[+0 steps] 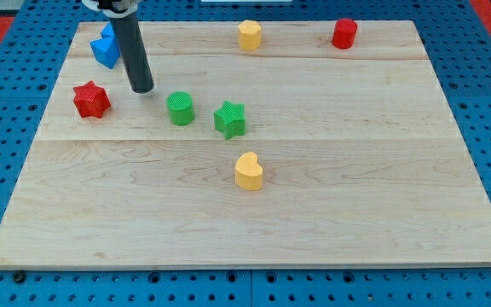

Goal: Push the green circle into red star

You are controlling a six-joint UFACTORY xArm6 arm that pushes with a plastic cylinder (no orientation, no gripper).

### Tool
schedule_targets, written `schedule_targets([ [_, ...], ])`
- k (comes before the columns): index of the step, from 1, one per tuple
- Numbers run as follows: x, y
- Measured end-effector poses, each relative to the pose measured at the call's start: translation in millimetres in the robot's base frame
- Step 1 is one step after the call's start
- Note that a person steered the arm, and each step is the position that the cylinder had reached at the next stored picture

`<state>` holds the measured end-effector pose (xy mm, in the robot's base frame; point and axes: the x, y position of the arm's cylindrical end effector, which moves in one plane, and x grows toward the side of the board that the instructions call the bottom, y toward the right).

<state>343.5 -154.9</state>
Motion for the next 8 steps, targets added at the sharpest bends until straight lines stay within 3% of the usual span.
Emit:
schedule_targets([
  [1,-15.2,5.5],
  [2,-34.5,64.8],
  [4,-20.2,135.4],
  [8,32.3,109.5],
])
